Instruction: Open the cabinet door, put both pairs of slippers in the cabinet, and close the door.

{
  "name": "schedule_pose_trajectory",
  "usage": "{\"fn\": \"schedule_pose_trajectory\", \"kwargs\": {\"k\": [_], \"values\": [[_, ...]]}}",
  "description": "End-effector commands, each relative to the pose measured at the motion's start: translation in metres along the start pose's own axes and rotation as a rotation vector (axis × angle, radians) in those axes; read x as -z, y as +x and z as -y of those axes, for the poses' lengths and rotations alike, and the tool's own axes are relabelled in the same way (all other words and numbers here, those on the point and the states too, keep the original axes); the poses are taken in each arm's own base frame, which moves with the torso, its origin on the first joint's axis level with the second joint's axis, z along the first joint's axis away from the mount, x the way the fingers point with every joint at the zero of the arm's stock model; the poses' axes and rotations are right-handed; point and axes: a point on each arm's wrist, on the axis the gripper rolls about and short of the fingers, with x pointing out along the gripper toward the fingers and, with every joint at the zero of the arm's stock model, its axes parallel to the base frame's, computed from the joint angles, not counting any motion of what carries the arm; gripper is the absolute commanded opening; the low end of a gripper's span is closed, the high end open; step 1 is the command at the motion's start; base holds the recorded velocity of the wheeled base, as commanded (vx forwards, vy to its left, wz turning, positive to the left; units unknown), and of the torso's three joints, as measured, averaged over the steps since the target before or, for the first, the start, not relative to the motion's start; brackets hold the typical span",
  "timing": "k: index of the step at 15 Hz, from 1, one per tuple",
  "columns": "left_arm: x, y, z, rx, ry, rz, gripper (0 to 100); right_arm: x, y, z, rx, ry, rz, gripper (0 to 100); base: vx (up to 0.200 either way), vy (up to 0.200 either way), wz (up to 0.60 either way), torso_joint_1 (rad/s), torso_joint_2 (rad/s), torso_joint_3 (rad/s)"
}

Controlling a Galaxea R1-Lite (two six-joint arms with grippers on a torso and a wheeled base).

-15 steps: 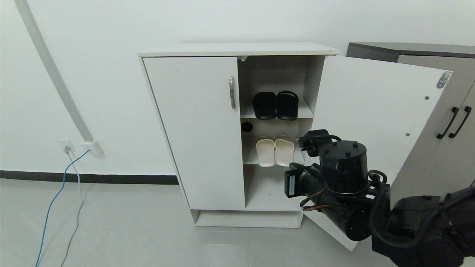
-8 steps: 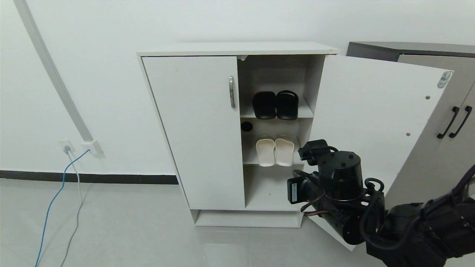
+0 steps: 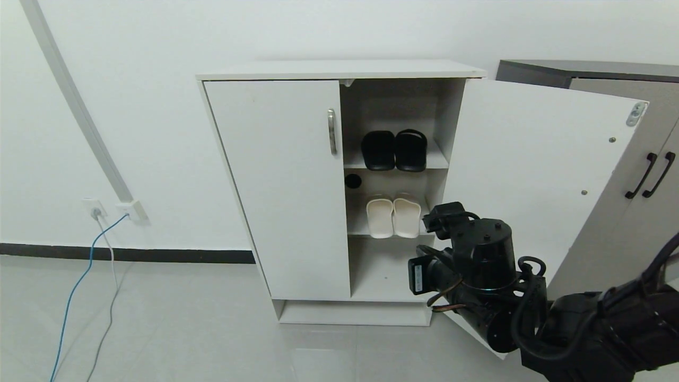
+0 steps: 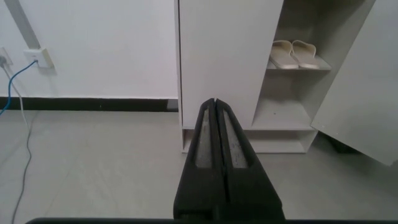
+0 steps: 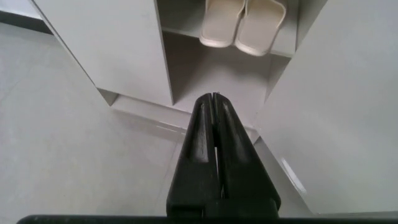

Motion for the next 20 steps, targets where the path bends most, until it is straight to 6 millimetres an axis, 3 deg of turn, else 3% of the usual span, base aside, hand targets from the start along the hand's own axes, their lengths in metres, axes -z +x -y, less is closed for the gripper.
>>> {"fn": "schedule_pose_trajectory", "kwargs": {"k": [1,6,20], "values": [[0.0,0.0,0.0,-0.001,0.0,0.0,0,0.0012,0.0006,0.0,0.001,-0.002,-0.004,0,0.0,0.0,0.0,0.0,0.0,0.0],[0.0,0.0,0.0,-0.001,0.0,0.0,0,0.0012,0.0006,0.0,0.001,-0.002,-0.004,0,0.0,0.0,0.0,0.004,-0.09,-0.138],[0.0,0.0,0.0,-0.001,0.0,0.0,0,0.0035,0.0017,-0.0002,0.005,-0.007,-0.01,0,0.0,0.0,0.0,0.102,-0.47,-0.346]]}}
